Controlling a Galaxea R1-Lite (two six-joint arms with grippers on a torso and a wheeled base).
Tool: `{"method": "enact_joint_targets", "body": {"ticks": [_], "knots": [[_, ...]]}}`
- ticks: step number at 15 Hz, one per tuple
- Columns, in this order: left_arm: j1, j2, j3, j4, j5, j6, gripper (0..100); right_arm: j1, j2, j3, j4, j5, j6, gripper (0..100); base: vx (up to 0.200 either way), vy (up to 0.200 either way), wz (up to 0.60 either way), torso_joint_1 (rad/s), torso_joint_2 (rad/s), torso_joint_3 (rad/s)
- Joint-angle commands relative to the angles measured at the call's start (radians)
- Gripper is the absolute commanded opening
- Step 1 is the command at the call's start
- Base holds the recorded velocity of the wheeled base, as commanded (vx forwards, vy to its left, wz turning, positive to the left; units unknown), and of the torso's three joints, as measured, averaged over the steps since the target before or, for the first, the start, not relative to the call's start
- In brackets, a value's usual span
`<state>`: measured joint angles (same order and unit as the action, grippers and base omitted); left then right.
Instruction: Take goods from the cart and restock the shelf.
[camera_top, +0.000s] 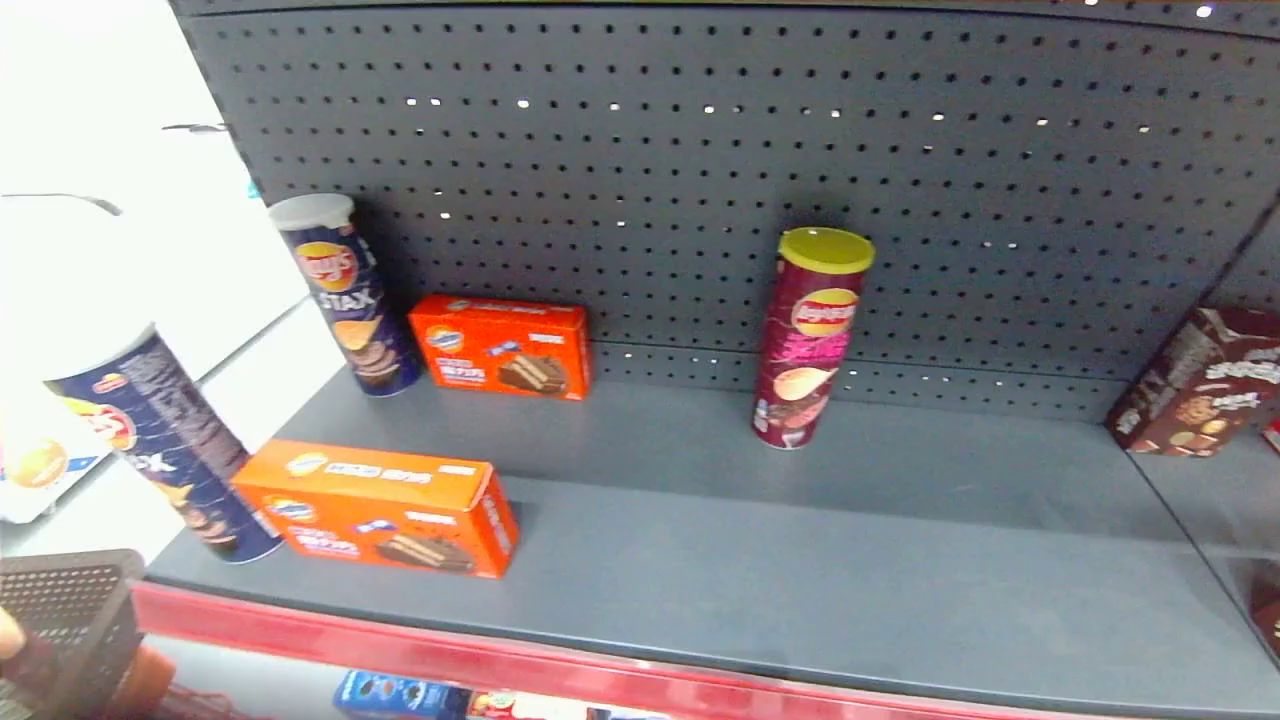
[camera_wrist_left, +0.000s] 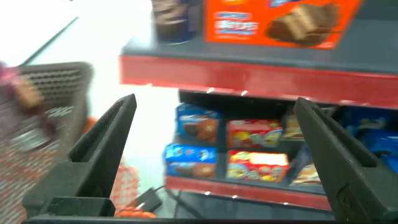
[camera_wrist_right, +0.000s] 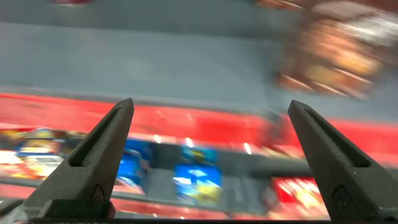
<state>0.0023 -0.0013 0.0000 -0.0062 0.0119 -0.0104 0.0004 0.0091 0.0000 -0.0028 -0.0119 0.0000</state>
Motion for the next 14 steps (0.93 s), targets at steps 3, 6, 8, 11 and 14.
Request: {"method": "enact_joint_targets", "body": {"ticks": [3,6,8,11,14], "knots": [[0.001,0.001,0.0,0.0,0.003,-0.003,100,0.001,0.0,0.0,0.0,0.0,0.0,100,0.0,0.0,0.6,0.001,0.0,0.002],[0.001,0.001,0.0,0.0,0.003,-0.002,100,0.001,0.002,0.0,-0.002,-0.002,0.0,100,0.0,0.0,0.4,-0.002,0.0,0.003],[0.001,0.001,0.0,0.0,0.005,-0.003,100,0.001,0.002,0.0,-0.002,-0.002,0.0,100,0.0,0.0,0.0,0.0,0.0,0.0],[0.001,0.001,0.0,0.0,0.0,0.001,100,0.001,0.002,0.0,-0.002,-0.002,0.0,100,0.0,0.0,0.0,0.0,0.0,0.0],[0.001,0.001,0.0,0.0,-0.004,0.003,100,0.001,0.002,0.0,-0.002,-0.002,0.0,100,0.0,0.0,0.0,0.0,0.0,0.0]]}}
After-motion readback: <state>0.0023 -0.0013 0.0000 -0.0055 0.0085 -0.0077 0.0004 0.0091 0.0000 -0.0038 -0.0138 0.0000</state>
